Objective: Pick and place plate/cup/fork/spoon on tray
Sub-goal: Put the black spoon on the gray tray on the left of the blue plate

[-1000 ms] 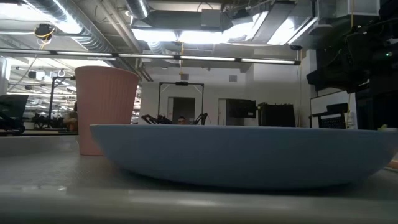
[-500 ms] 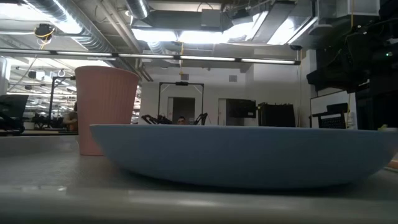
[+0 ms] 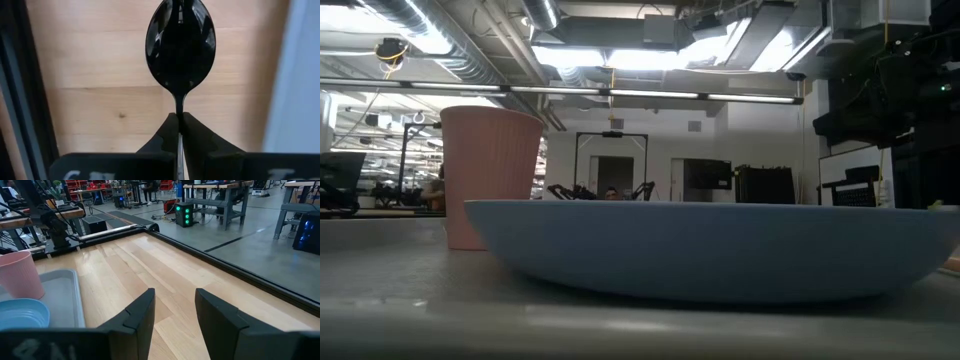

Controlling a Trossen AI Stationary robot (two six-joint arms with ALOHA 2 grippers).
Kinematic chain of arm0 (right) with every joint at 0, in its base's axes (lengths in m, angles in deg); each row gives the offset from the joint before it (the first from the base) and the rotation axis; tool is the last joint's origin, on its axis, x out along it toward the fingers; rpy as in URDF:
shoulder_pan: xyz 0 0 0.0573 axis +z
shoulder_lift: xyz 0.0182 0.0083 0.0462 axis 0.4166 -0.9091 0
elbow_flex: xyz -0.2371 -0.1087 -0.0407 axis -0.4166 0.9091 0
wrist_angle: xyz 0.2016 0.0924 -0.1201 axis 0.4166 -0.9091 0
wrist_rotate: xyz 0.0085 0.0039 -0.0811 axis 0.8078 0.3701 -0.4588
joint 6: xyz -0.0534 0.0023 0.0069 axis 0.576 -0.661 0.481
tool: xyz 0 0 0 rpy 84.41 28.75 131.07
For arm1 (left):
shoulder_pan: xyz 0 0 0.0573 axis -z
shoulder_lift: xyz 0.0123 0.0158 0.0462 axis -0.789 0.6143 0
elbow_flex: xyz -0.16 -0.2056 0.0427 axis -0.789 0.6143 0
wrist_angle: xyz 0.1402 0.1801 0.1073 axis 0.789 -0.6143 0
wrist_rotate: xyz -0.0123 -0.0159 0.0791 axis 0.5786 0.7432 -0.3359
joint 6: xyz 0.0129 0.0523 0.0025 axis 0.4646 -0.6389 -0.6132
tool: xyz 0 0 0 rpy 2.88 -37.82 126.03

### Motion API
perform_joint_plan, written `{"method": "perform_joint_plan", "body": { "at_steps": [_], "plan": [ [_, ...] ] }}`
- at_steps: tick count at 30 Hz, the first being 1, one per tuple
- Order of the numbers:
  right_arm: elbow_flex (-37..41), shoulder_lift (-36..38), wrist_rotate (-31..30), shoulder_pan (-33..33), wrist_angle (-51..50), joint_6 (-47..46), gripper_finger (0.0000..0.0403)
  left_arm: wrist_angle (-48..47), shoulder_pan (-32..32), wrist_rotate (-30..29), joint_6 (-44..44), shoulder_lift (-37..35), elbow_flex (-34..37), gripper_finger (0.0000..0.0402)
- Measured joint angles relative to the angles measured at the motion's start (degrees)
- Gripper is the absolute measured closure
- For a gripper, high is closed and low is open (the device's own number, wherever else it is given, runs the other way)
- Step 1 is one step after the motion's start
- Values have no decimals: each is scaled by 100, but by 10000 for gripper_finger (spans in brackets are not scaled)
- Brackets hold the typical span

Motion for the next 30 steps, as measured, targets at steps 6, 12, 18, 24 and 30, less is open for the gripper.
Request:
{"method": "perform_joint_plan", "body": {
  "at_steps": [6, 12, 18, 24, 30],
  "plan": [
    [1, 0, -1, 1, 0, 42, 257, 229, -273, -325, -146, -4, -128, 399],
    [-1, -1, -7, 1, 0, 155, 257, 512, -831, -532, -925, -4, -128, 399],
    [0, -1, -8, 0, 1, 162, 257, 750, -1388, -566, -1761, -2, -128, 399],
    [-2, 0, -7, 0, 0, 284, 257, 1229, -1746, -678, -2213, 108, -130, 399],
    [0, -1, -14, -1, 1, 446, 257, 1677, -1869, -486, -2257, 350, -130, 399]
  ]
}}
